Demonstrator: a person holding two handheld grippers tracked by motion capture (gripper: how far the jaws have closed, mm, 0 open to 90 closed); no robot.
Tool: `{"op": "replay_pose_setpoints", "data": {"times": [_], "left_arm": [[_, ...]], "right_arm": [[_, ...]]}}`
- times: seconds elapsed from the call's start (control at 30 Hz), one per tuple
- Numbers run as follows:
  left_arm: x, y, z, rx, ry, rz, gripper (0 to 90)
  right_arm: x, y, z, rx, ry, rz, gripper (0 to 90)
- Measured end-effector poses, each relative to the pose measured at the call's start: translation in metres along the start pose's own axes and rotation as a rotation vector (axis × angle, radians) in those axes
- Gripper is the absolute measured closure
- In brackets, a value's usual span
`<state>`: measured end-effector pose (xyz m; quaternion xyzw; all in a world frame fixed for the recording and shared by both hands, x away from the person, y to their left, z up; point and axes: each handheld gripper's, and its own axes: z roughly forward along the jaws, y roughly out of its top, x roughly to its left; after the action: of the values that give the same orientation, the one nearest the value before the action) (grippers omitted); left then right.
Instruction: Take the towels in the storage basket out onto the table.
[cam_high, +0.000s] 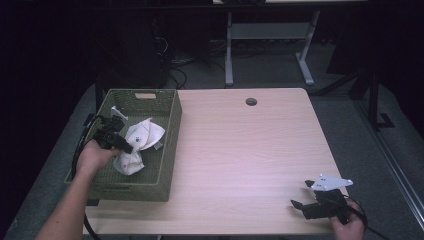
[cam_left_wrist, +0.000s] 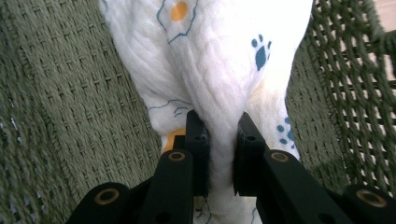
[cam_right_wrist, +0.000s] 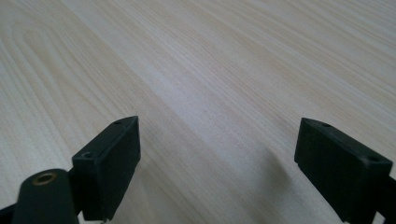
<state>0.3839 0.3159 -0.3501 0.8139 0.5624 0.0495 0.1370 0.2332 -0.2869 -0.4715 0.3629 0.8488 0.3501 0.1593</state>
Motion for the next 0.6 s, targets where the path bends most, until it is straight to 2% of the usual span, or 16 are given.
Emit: {"op": "replay_pose_setpoints", "data": {"times": [0.17, 0.27, 0.43, 0.6], "left_arm": [[-0.003, -0.003, -0.008, -0.024, -0.024, -0.008, 79.2], [-0.002, -0.003, -0.013, -0.032, -0.024, -0.001, 79.2], [-0.002, 0.0, -0.022, -0.053, -0.052, -0.009, 79.2], [-0.003, 0.0, -0.037, -0.097, -0.093, -0.019, 79.2]], "right_arm": [[0.001, -0.001, -0.001, 0.006, 0.012, 0.002, 14.0], [0.001, 0.0, 0.001, 0.007, 0.013, 0.008, 14.0], [0.001, 0.001, 0.003, 0.011, 0.016, 0.004, 14.0], [0.001, 0.001, 0.003, 0.008, 0.018, 0.007, 14.0]]}}
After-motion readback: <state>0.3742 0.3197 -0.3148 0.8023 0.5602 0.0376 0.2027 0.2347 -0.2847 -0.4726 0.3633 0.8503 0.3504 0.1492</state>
